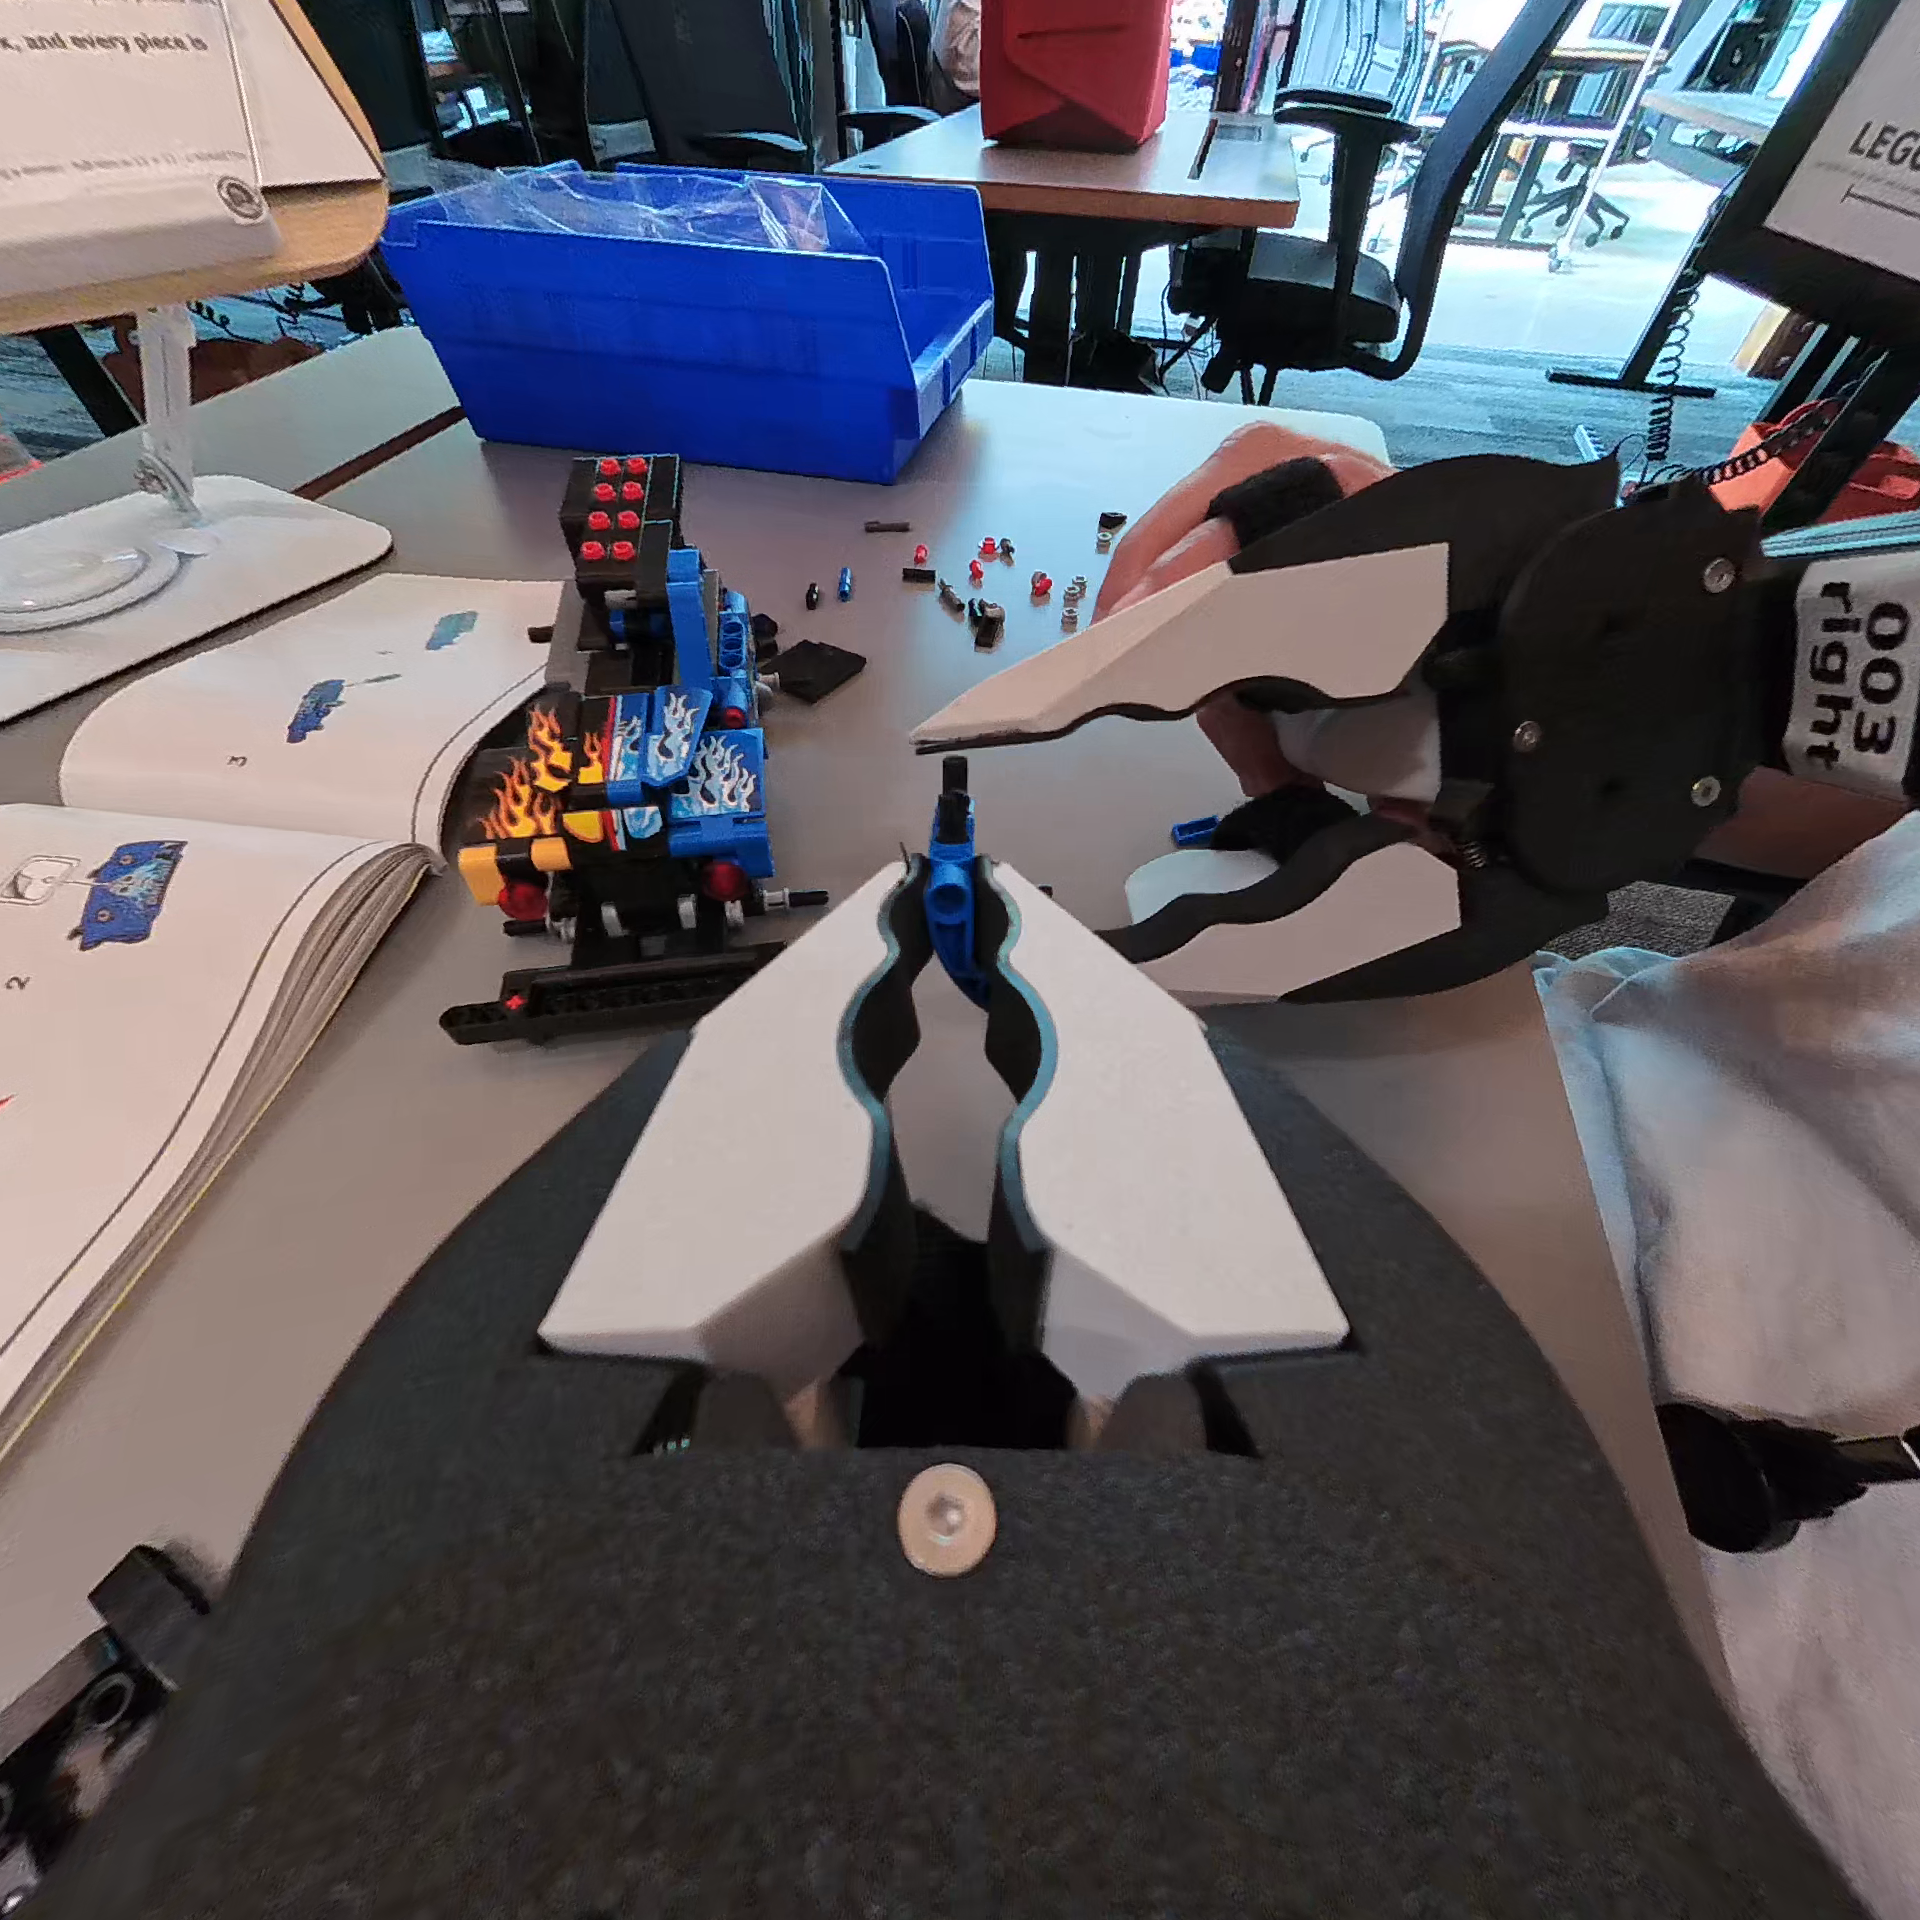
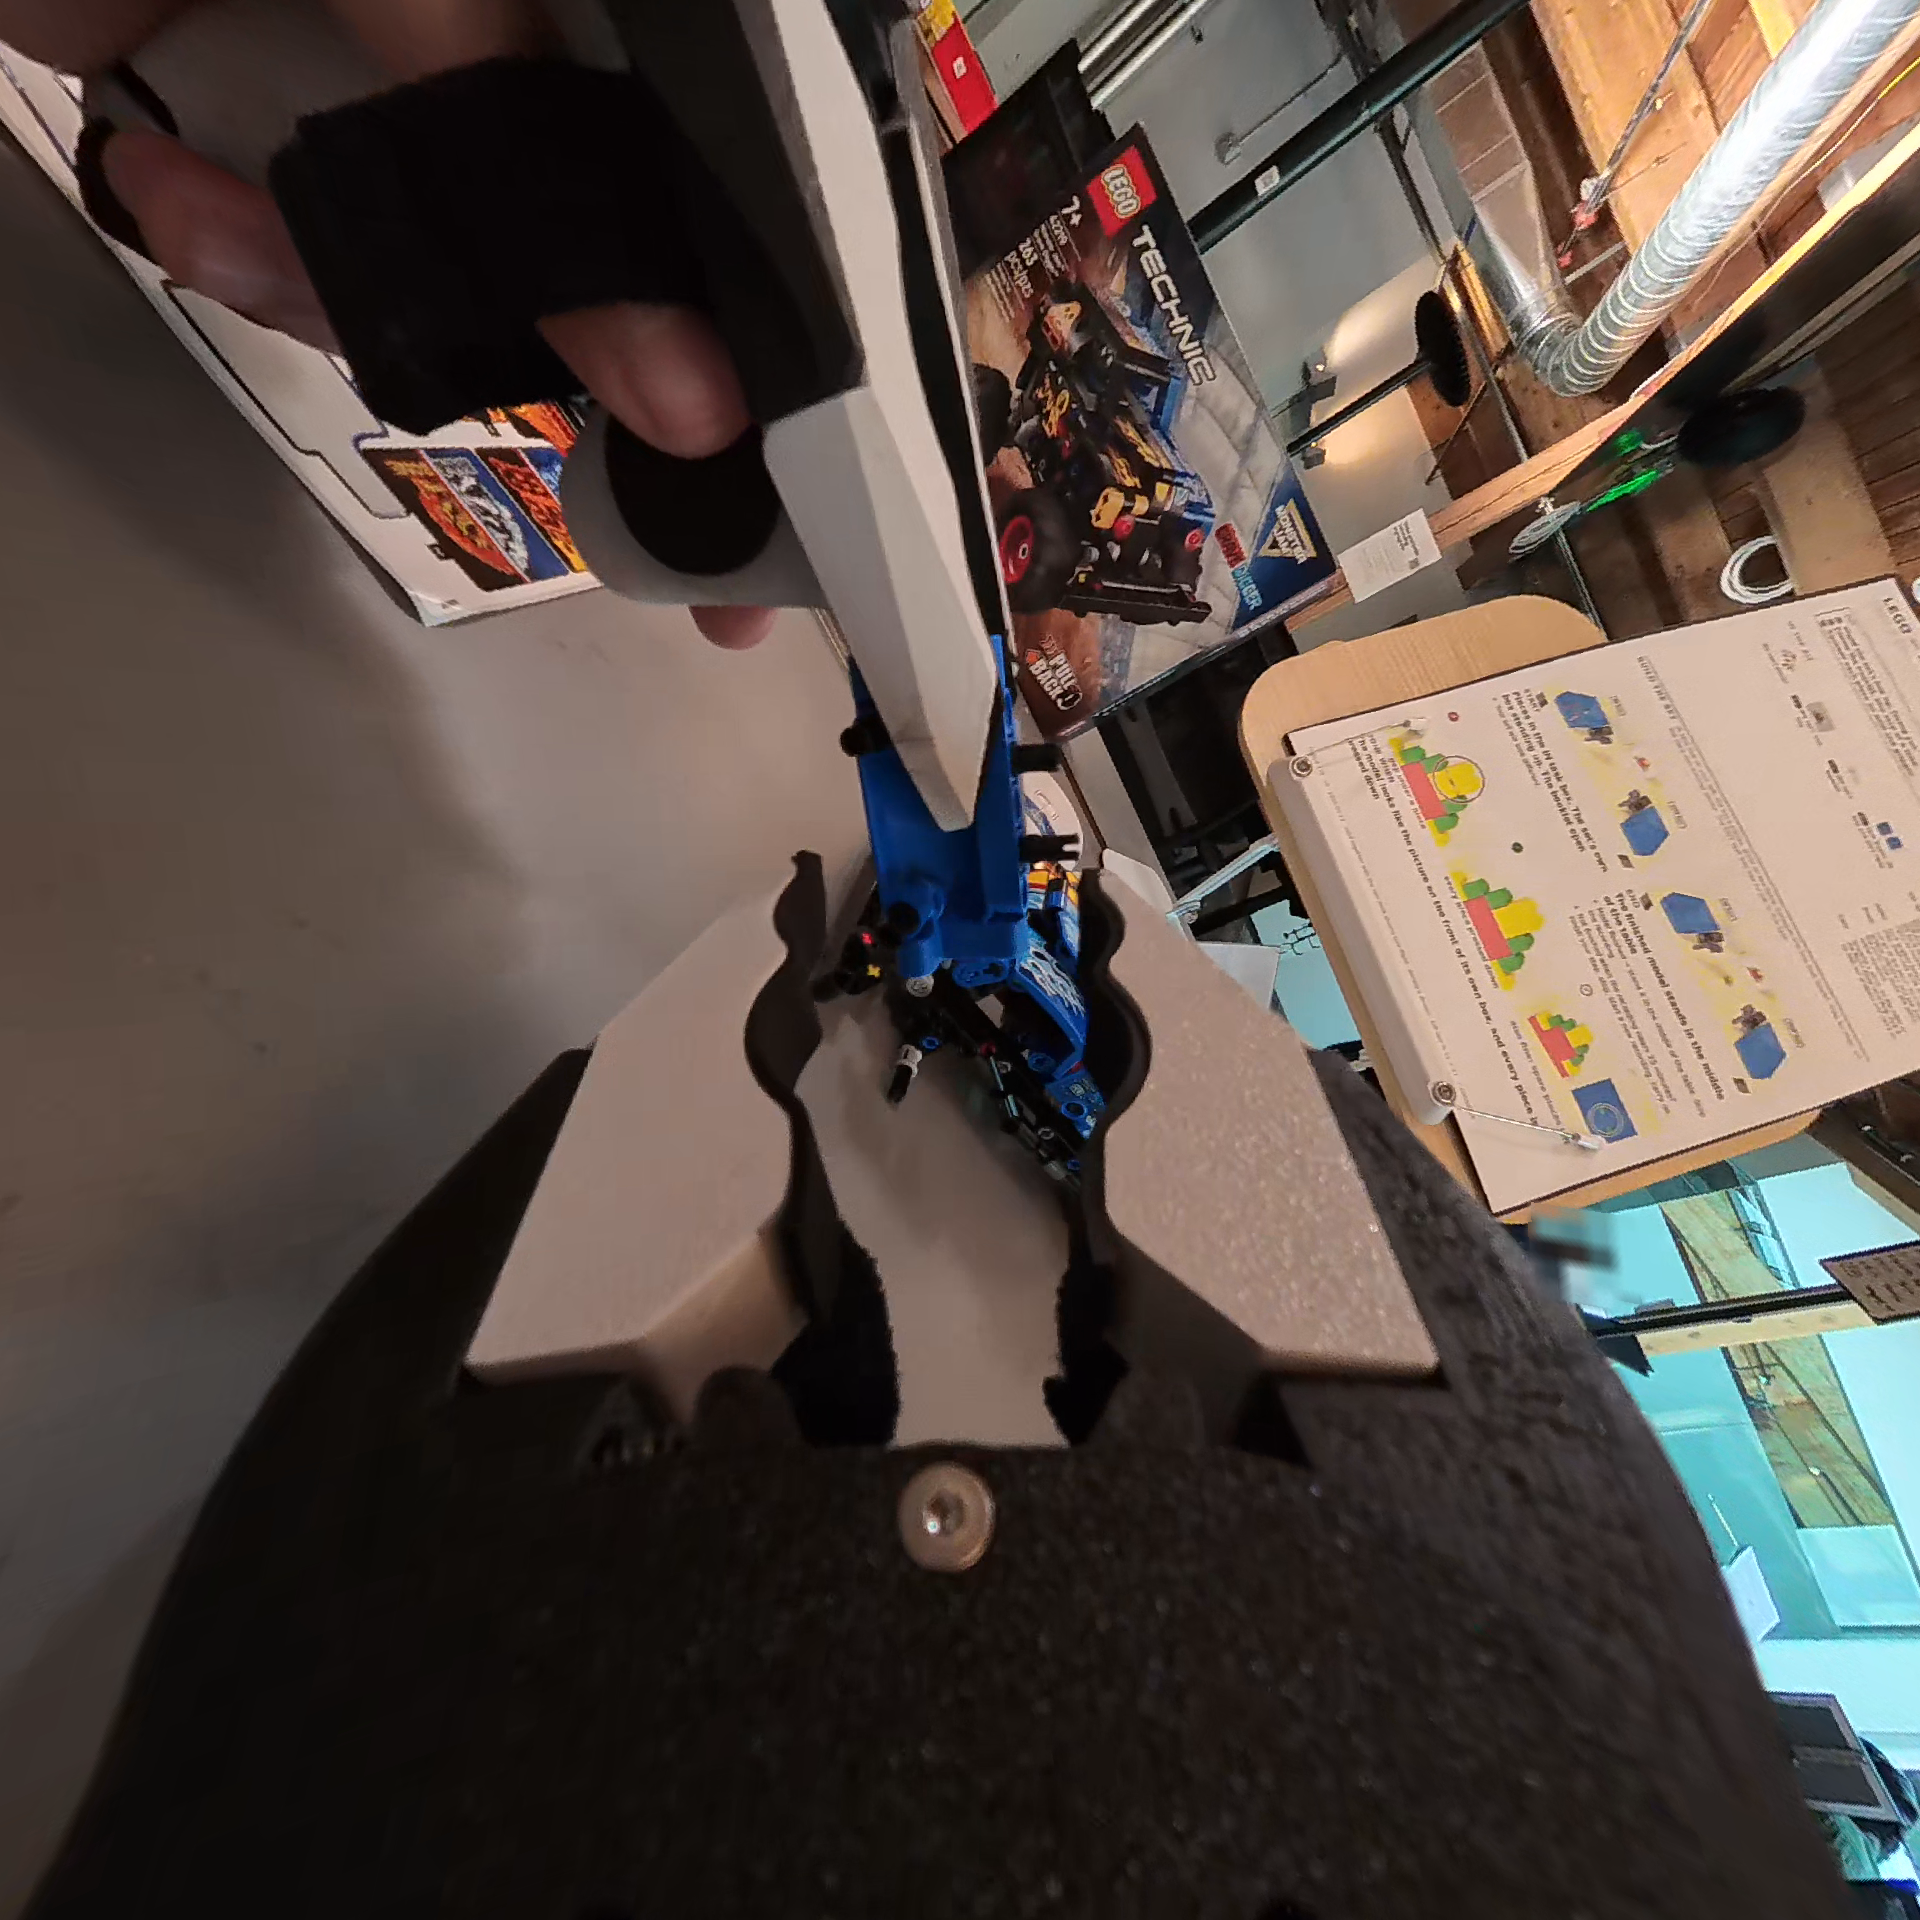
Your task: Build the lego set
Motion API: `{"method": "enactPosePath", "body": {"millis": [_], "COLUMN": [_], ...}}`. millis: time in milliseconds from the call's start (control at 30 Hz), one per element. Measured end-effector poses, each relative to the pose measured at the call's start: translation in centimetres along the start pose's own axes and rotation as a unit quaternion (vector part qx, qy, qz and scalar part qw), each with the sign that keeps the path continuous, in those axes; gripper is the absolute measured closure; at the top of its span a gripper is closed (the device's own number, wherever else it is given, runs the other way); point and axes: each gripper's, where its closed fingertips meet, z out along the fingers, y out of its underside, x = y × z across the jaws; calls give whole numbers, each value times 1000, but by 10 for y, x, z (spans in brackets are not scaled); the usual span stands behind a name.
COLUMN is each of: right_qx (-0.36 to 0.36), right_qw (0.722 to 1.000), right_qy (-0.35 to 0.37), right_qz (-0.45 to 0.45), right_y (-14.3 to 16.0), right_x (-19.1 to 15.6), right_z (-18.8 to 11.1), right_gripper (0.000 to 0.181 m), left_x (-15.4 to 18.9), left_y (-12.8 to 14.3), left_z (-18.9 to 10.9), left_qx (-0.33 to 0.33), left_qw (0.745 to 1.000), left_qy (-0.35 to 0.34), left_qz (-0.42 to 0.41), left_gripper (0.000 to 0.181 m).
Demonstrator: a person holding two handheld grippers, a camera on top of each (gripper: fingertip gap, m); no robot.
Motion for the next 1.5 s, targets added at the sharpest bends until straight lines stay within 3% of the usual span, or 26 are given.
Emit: {"method": "enactPosePath", "body": {"millis": [300, 1167, 1500], "right_qx": [5, 4, 3], "right_qw": [999, 998, 999], "right_qy": [26, 31, 34], "right_qz": [-26, -47, -42], "right_y": [-3, -1, 2], "right_x": [5, -3, -1], "right_z": [-4, -1, -1], "right_gripper": [148, 127, 136], "left_x": [4, 3, 6], "left_y": [-2, 9, 8], "left_z": [0, 4, 4], "left_qx": [0, -26, -25], "left_qw": [1000, 1000, 1000], "left_qy": [7, 13, 15], "left_qz": [3, -6, 2], "left_gripper": [176, 176, 176]}}
